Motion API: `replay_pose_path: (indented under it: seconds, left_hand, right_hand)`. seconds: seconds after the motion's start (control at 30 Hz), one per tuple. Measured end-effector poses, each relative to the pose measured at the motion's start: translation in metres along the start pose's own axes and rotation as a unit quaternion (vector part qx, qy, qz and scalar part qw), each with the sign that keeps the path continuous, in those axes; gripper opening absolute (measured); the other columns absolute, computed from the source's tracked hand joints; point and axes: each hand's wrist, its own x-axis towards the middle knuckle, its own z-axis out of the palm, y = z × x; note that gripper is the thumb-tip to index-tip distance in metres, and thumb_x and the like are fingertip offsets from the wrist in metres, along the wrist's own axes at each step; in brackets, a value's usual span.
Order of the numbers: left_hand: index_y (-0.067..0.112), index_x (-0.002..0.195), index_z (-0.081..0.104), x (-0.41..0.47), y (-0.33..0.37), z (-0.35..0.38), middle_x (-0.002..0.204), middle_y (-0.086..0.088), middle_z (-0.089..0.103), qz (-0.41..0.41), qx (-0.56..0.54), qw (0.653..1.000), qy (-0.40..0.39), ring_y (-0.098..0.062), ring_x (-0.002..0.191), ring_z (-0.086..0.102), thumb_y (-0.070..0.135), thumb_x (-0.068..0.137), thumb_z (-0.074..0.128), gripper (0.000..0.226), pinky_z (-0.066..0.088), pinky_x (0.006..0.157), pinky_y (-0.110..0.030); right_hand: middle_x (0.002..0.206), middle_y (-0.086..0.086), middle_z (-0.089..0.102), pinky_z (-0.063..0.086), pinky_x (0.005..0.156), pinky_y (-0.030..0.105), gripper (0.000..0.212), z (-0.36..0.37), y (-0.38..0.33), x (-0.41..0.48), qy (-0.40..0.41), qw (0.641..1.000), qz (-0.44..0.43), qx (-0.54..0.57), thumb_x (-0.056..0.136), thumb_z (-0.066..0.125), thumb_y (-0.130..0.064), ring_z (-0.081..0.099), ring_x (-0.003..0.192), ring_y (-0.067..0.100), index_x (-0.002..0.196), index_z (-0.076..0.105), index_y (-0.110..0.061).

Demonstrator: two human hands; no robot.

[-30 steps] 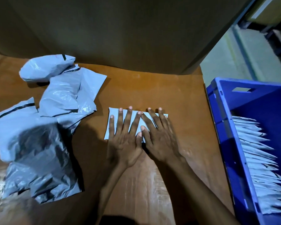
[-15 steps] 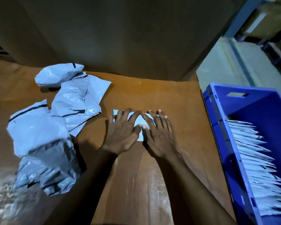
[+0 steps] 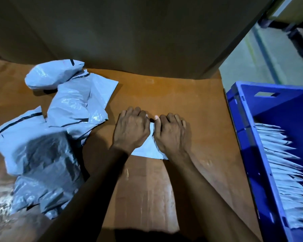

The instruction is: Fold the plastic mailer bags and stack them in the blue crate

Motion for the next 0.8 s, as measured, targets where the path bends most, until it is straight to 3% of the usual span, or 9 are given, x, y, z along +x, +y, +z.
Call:
replay_pose_path:
  seconds: [0.27,0.4,0.53,0.67,0.8]
  left_hand:
    - [0.008,0.080,0.060,0.001,-0.001,0.005,0.081,-0.015,0.059,0.038,0.041,0.998,-0.018,-0.033,0.080,0.053,0.020,0.098,0.036,0.032,0.045,0.073,-0.045]
    - [0.008,0.096,0.063,-0.002,0.002,0.001,0.090,-0.012,0.059,0.009,0.047,0.999,0.001,-0.030,0.087,0.052,0.022,0.108,0.030,0.038,0.040,0.078,-0.045]
    - [0.009,0.102,0.058,-0.016,0.006,-0.012,0.097,-0.013,0.059,-0.048,0.029,0.996,0.076,-0.031,0.088,0.050,0.016,0.109,0.037,0.024,0.036,0.079,-0.043]
    - [0.009,0.126,0.054,-0.045,-0.005,-0.022,0.128,-0.015,0.057,-0.152,0.025,0.985,0.074,-0.037,0.119,0.050,0.014,0.103,0.039,0.028,0.039,0.095,-0.047]
    - [0.008,0.145,0.047,-0.059,-0.021,-0.021,0.150,-0.015,0.047,-0.145,0.034,0.988,0.049,-0.038,0.138,0.040,0.026,0.107,0.033,0.044,0.030,0.112,-0.051]
  right_hand:
    - [0.081,0.011,0.061,0.032,0.077,0.043,0.036,0.010,0.000,0.000,0.029,0.999,-0.012,0.005,0.107,0.047,-0.027,0.053,0.079,0.033,0.083,0.067,-0.009]
    - [0.088,0.009,0.059,0.026,0.076,0.040,0.039,0.005,0.001,0.002,0.009,1.000,-0.009,0.009,0.109,0.039,-0.037,0.051,0.084,0.031,0.091,0.063,-0.011]
    - [0.100,0.006,0.060,0.029,0.083,0.043,0.037,-0.007,-0.003,0.001,0.005,1.000,-0.017,-0.017,0.109,0.037,-0.041,0.054,0.094,0.029,0.100,0.063,-0.015]
    - [0.126,0.003,0.066,0.035,0.099,0.044,0.038,-0.009,-0.036,-0.003,-0.003,0.996,-0.076,0.043,0.107,0.038,-0.041,0.057,0.119,0.027,0.113,0.069,-0.019]
    - [0.154,-0.002,0.053,0.028,0.116,0.046,0.045,0.003,-0.051,-0.012,-0.080,0.994,-0.075,0.032,0.111,0.028,-0.045,0.039,0.148,0.027,0.140,0.062,-0.033]
